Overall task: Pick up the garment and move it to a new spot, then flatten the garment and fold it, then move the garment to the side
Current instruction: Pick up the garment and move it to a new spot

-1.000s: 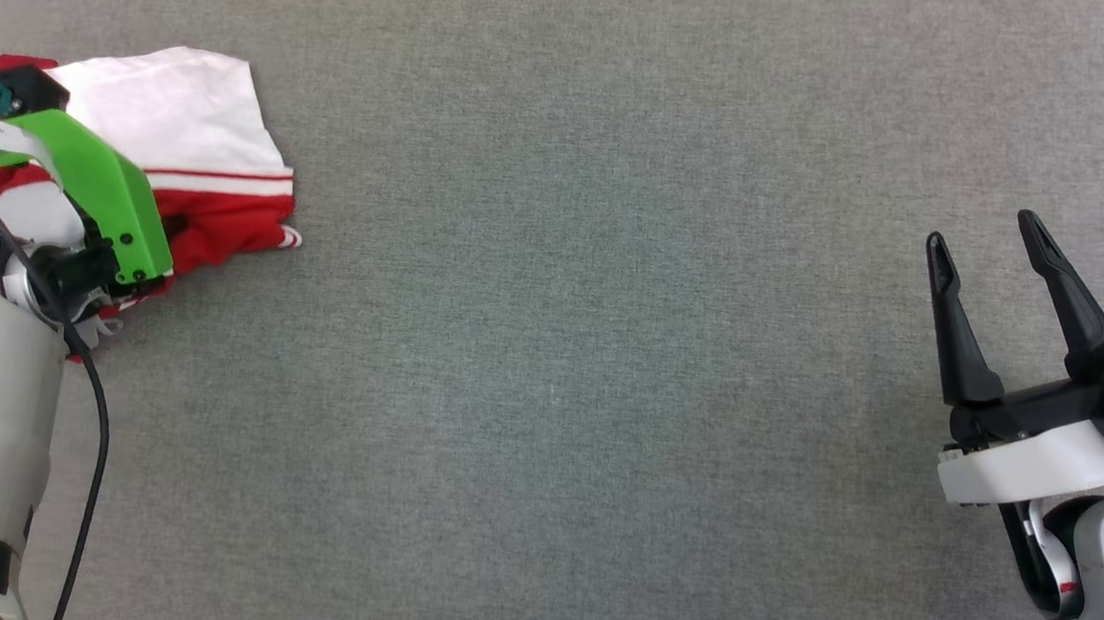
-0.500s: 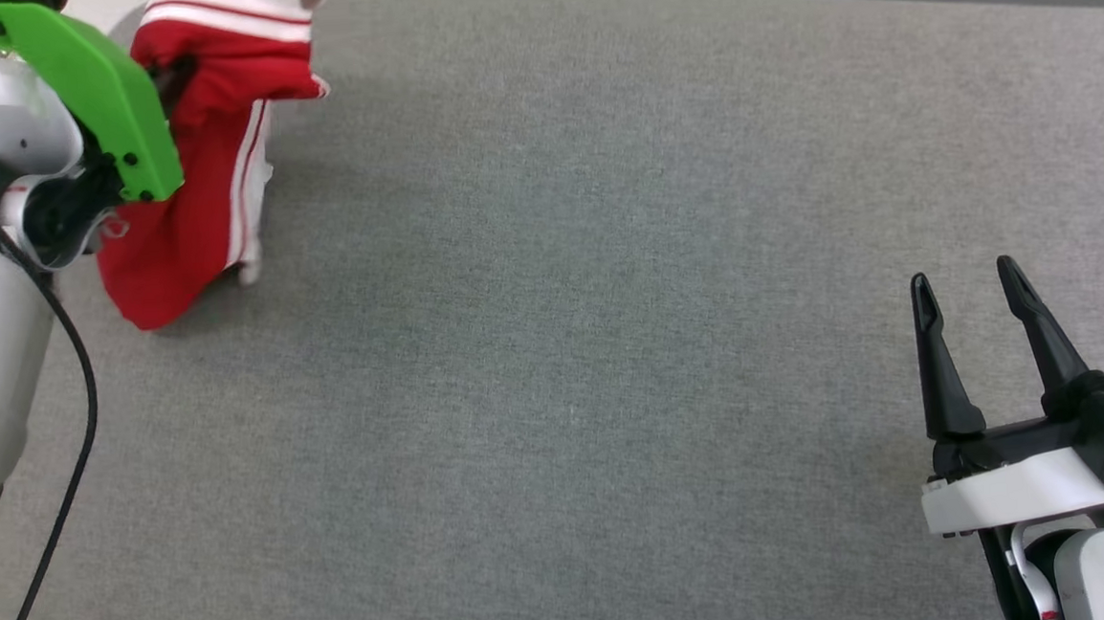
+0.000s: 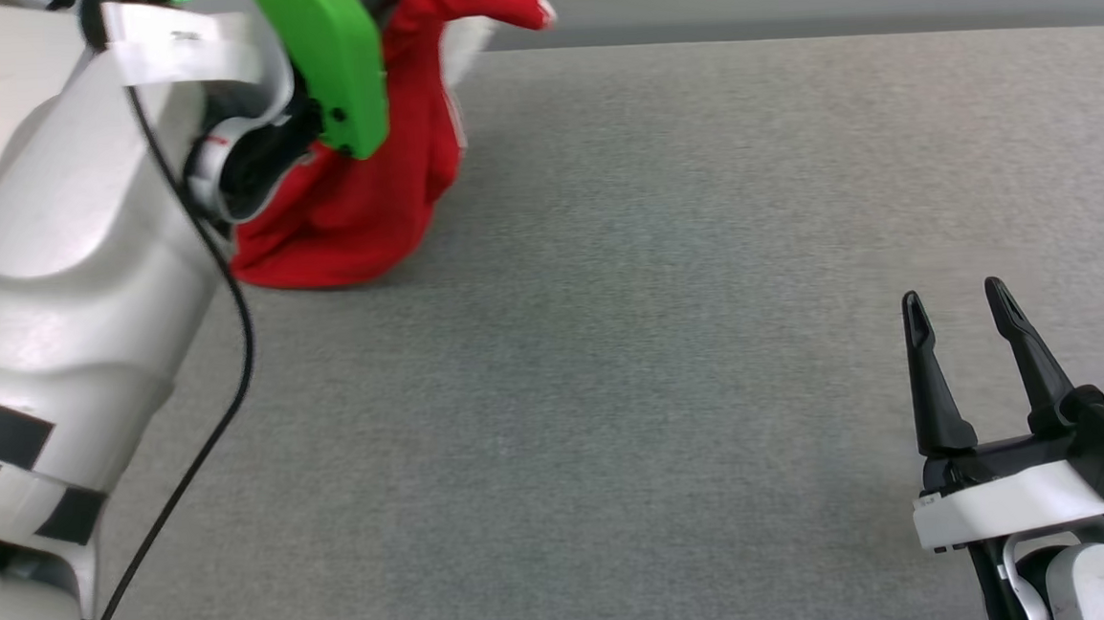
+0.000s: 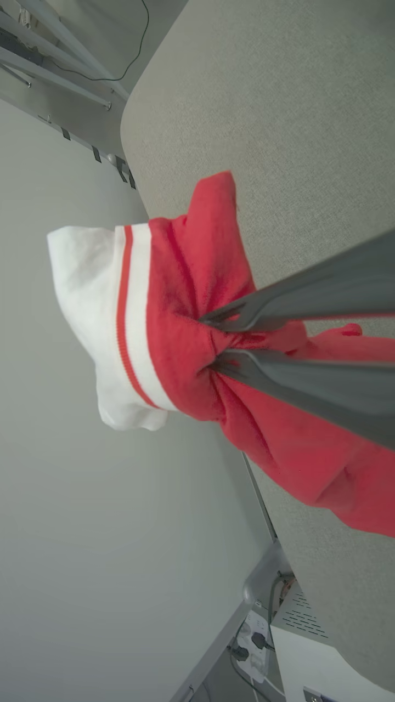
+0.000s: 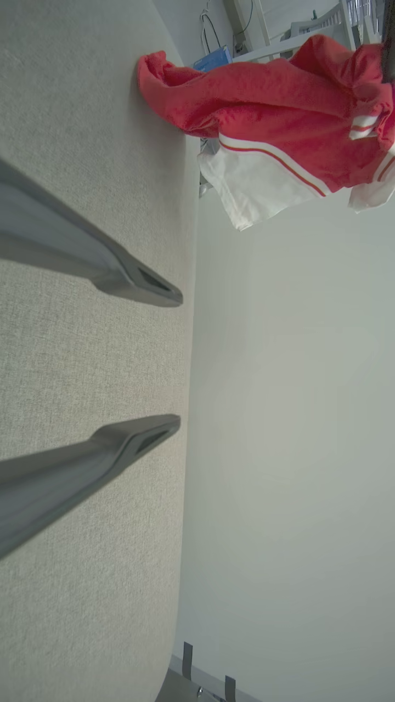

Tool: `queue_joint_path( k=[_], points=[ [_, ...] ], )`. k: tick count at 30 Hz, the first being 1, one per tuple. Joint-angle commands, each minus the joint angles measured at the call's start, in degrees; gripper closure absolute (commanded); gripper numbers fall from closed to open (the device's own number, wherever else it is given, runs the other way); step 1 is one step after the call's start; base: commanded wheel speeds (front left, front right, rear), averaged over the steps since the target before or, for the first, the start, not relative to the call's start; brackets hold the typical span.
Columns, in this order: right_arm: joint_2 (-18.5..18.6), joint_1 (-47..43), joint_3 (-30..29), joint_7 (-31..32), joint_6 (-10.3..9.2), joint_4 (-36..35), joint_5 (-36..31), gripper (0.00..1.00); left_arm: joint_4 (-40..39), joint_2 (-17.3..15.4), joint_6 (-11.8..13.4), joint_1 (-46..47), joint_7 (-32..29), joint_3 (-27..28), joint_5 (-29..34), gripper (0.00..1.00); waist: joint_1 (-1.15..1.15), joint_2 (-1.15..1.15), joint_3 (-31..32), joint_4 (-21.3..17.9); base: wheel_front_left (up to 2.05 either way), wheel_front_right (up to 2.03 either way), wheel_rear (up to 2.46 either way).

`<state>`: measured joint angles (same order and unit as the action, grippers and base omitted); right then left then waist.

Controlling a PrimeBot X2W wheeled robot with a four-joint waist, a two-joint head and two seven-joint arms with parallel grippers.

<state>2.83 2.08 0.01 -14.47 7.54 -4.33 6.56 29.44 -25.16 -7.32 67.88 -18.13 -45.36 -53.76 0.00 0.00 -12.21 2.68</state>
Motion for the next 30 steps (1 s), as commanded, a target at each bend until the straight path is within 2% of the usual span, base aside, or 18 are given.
queue_joint_path(
  k=[1,7,13,18,30],
  points=[
    [0.1,-0.3,-0.1,-0.5,-0.05,0.1,0.9,0.00,-0.7,1.2,-0.2,1.9,0.6,-0.7,1.1,1.00,0.00,0.00,0.5,-4.2,0.00,0.00,0.00],
    [0.1,-0.4,0.1,-0.5,-0.05,0.3,2.8,0.00,-2.7,5.2,-0.2,4.5,1.7,-3.1,1.2,1.00,0.00,0.00,-0.4,-9.1,0.00,0.00,0.00],
    [0.1,-0.5,-0.8,-0.5,-0.05,0.1,3.9,0.00,-3.8,9.5,-0.2,5.3,2.3,-8.2,2.3,1.00,0.00,0.00,-1.9,-11.3,0.00,0.00,0.00],
    [0.1,-0.1,-1.0,-0.5,-0.05,-0.1,4.3,0.00,-2.2,11.9,-0.2,3.1,2.6,-12.8,1.9,1.00,0.00,0.00,-2.7,-11.6,0.00,0.00,0.00],
    [0.1,0.9,-1.4,-0.5,-0.05,0.0,4.0,0.00,9.9,14.6,-0.2,-8.9,1.2,-24.5,-1.9,1.00,0.00,0.00,-3.7,-10.2,0.00,0.00,0.00]
  ],
)
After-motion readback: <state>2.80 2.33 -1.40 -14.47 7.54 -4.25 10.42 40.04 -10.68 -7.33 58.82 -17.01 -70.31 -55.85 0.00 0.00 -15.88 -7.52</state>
